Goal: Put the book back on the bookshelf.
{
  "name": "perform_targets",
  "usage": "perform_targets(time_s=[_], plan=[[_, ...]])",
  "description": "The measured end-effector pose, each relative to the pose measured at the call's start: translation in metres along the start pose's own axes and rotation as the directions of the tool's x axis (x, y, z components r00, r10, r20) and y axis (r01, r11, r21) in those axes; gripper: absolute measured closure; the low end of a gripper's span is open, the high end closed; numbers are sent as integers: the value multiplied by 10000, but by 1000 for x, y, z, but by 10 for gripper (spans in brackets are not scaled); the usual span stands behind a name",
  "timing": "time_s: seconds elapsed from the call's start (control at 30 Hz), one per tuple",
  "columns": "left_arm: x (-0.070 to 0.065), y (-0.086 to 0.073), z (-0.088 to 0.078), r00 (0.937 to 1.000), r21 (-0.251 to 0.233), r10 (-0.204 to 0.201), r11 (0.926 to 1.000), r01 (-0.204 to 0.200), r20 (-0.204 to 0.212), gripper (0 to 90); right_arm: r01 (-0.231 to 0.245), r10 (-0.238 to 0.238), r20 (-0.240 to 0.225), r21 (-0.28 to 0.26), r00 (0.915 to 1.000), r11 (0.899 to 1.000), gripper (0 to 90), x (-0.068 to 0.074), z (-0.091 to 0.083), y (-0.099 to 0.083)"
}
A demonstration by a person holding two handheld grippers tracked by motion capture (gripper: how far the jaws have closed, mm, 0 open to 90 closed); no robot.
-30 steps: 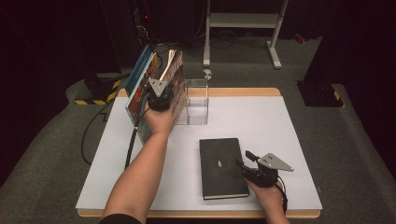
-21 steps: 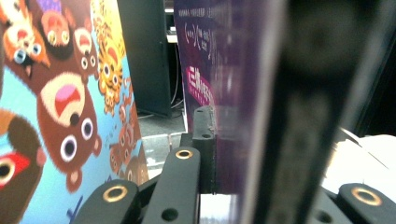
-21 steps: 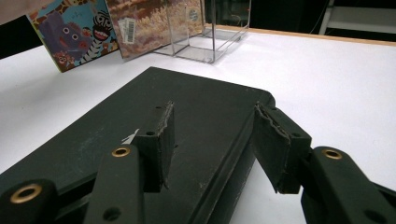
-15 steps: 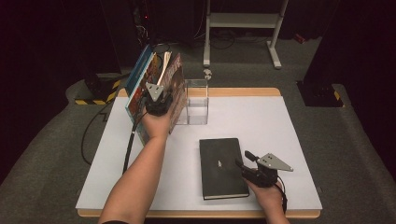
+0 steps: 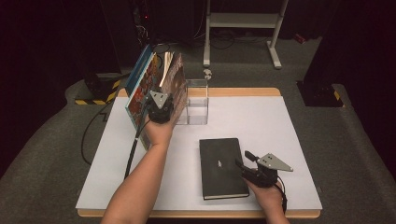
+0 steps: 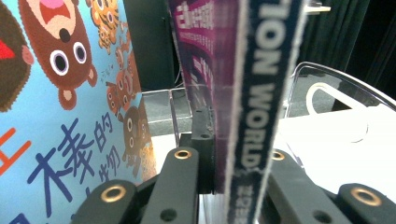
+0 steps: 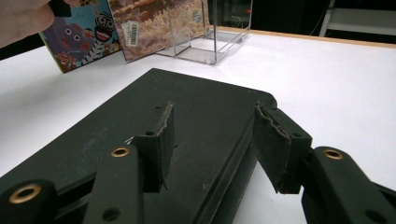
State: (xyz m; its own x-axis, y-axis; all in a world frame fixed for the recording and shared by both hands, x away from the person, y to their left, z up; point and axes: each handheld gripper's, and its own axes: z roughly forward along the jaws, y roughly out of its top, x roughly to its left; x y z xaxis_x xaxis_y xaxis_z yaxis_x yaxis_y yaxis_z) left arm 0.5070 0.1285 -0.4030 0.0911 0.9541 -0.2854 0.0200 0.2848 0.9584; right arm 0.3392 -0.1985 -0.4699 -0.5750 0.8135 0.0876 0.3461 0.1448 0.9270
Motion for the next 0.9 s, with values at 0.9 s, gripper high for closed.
perform_targets(time_s=[0.9], plan=[[7,1,5,9997,-186,-189,9997,185,-182,831,45,-45,-24,62,10000,10000,483,1,1,-1]])
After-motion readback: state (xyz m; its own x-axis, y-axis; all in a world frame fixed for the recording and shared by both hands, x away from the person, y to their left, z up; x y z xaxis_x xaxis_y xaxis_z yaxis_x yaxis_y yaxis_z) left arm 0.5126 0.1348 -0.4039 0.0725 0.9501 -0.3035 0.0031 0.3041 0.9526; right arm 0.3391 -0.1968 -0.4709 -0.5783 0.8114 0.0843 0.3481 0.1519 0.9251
